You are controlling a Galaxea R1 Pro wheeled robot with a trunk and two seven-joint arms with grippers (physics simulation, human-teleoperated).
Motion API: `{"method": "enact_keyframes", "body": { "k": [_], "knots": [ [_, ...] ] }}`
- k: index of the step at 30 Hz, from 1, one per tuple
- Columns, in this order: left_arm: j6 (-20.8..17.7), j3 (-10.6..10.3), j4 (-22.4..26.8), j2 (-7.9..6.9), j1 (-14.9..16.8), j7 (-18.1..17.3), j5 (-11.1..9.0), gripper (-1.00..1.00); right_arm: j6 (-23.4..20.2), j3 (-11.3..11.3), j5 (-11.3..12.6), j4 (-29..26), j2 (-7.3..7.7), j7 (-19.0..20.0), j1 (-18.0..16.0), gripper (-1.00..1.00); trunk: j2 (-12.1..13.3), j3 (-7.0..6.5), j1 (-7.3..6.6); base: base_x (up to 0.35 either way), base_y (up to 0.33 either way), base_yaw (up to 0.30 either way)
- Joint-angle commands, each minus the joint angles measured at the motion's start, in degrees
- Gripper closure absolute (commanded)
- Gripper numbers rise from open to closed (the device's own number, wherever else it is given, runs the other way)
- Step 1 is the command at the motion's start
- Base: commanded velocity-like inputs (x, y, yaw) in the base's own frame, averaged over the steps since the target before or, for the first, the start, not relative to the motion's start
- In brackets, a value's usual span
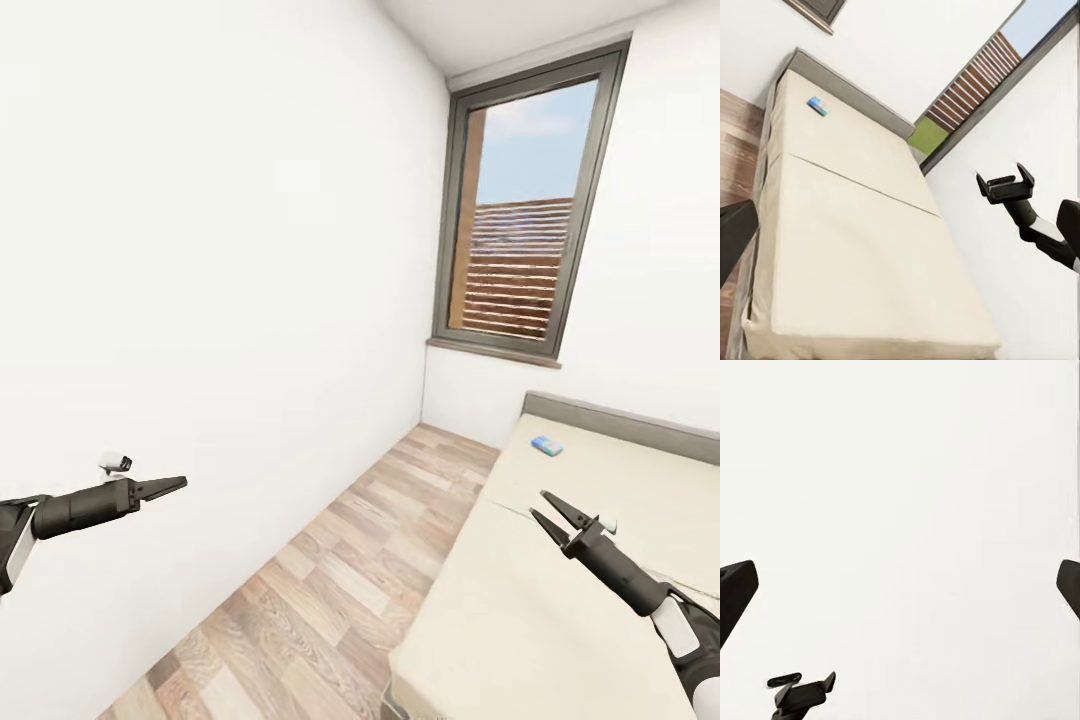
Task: Put all the toys in the child's room - the three board games (two on the bed and one on the table), the two jigsaw puzzles on the table, and the tennis ball on the table - inside the toy box on the table in the child's room.
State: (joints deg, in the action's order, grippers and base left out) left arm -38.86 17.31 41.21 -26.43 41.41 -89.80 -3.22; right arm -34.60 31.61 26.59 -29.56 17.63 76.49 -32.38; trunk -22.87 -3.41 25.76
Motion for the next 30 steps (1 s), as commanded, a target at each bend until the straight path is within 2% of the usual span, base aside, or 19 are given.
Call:
{"method": "enact_keyframes", "body": {
  "k": [1,13,22,26,30],
  "knots": [
    [-0.61,0.00,-0.02,-0.03,-0.01,-0.20,-0.03,-1.00,-0.53,0.11,0.04,0.03,-0.03,0.11,-0.05,-1.00,-0.04,0.03,0.02,0.000,0.240,-0.277],
    [-0.61,0.00,-0.01,-0.03,-0.01,-0.20,-0.03,-1.00,-0.66,0.11,0.04,0.09,-0.02,0.00,-0.05,-1.00,-0.04,0.03,0.02,0.016,0.094,-0.277],
    [-0.61,0.00,-0.05,-0.03,-0.01,-0.20,-0.03,-1.00,-0.88,0.31,0.11,0.17,-0.03,-3.00,-0.05,-1.00,-0.04,0.03,0.02,0.100,0.007,-0.278],
    [-0.61,0.00,-0.03,-0.03,-0.01,-0.20,-0.01,-1.00,-1.06,1.72,0.12,0.19,-0.07,-4.40,-0.05,-1.00,-0.04,0.03,0.02,0.128,0.001,-0.278],
    [-0.61,0.00,0.00,-0.06,-0.01,-0.20,0.03,-1.00,-1.34,4.13,0.12,0.18,-0.18,-5.78,-0.05,-1.00,-0.04,0.07,0.02,0.134,0.001,-0.277]
  ]
}}
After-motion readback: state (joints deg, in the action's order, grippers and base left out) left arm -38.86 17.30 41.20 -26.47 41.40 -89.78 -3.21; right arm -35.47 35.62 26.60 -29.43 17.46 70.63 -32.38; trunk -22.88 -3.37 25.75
